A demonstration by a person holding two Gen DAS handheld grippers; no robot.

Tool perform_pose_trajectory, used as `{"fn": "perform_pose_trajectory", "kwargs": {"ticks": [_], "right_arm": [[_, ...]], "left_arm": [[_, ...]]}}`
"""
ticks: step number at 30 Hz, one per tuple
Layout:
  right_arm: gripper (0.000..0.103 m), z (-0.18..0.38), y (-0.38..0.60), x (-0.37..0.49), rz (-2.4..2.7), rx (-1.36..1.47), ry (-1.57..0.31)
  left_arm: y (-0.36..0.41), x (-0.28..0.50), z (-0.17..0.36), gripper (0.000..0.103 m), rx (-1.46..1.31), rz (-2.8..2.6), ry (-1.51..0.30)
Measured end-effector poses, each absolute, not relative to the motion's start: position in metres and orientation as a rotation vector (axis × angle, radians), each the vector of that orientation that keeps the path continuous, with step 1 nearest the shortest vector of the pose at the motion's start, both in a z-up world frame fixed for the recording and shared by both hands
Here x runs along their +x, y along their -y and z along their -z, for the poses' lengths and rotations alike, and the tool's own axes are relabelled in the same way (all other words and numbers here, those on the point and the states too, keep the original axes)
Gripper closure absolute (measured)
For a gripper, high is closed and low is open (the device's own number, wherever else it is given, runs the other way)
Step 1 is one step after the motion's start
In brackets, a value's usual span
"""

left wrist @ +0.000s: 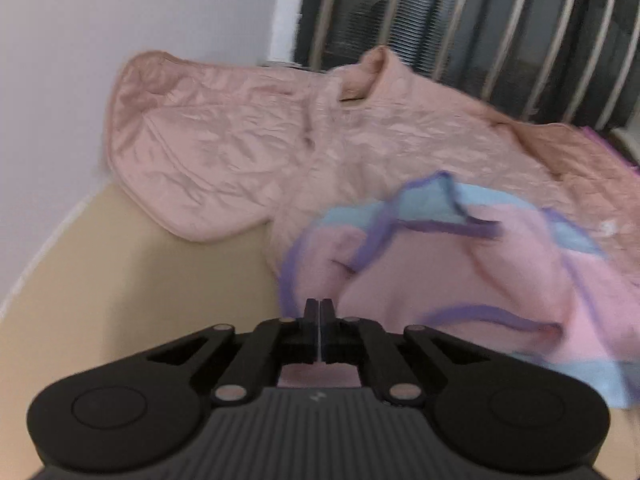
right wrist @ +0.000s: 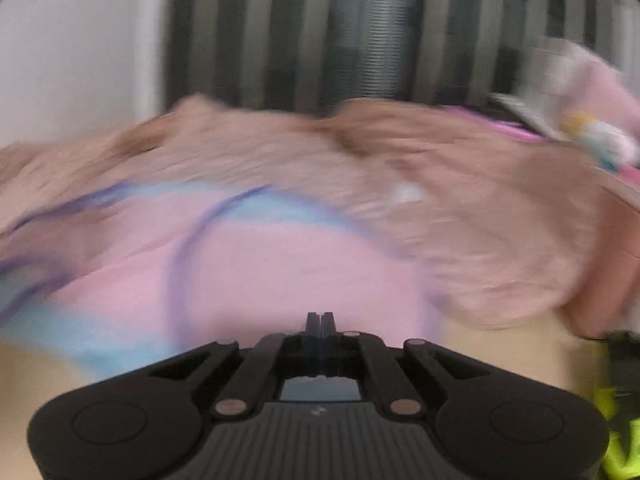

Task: Fold clothes

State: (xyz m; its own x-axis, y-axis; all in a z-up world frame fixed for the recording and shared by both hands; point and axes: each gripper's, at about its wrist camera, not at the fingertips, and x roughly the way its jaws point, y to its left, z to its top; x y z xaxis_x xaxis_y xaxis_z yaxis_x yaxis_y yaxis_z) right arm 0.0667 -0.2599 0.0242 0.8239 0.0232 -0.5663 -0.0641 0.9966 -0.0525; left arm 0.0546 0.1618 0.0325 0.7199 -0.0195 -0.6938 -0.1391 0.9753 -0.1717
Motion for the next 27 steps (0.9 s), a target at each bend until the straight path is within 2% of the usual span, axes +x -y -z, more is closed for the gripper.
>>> {"fn": "perform_pose_trajectory", "kwargs": {"ticks": [1,2,3,4,6,7,11,13,19,21,22,27], "right_arm": [[0.103,-0.030,0.269,0.069,0.002,-0.057,-0.590],[0.097,-0.037,0.273,0.069,0.029,-0.060,-0.580],[0.096,-0.045,0.272,0.064,0.007,-0.059,-0.562],[0.092,-0.050,0.267,0.058,-0.051,-0.046,-0.550],[0.070,-0.050,0.244,0.046,-0.214,-0.017,-0.565],[0.059,-0.050,0.232,0.040,-0.296,-0.003,-0.573],[0.059,-0.029,0.169,0.022,-0.496,-0.034,-0.637],[0.059,-0.018,0.143,0.023,-0.537,-0.034,-0.653],[0.060,-0.003,0.093,0.046,-0.487,0.036,-0.691],[0.083,-0.003,0.087,0.053,-0.444,-0.010,-0.683],[0.101,-0.003,0.086,0.054,-0.417,-0.042,-0.681],[0.103,-0.007,0.130,0.053,-0.314,-0.125,-0.660]], "left_arm": [[-0.158,0.052,-0.035,0.100,-0.185,-0.055,-0.750],[-0.154,0.049,-0.037,0.096,-0.151,-0.044,-0.735],[-0.151,0.047,-0.039,0.084,-0.117,-0.033,-0.719],[-0.147,0.045,-0.041,0.062,-0.088,-0.027,-0.704],[-0.144,0.056,-0.045,0.053,-0.062,-0.050,-0.682],[-0.142,0.064,-0.047,0.053,-0.055,-0.043,-0.679],[-0.135,0.100,-0.041,0.055,0.003,-0.058,-0.702],[-0.145,0.114,-0.033,0.095,0.002,-0.121,-0.734],[-0.190,0.107,-0.043,0.096,-0.176,-0.223,-0.694],[-0.196,0.101,-0.049,0.096,-0.179,-0.224,-0.679],[-0.197,0.097,-0.051,0.096,-0.183,-0.217,-0.676],[-0.205,0.067,-0.053,0.096,-0.224,-0.187,-0.677]]}}
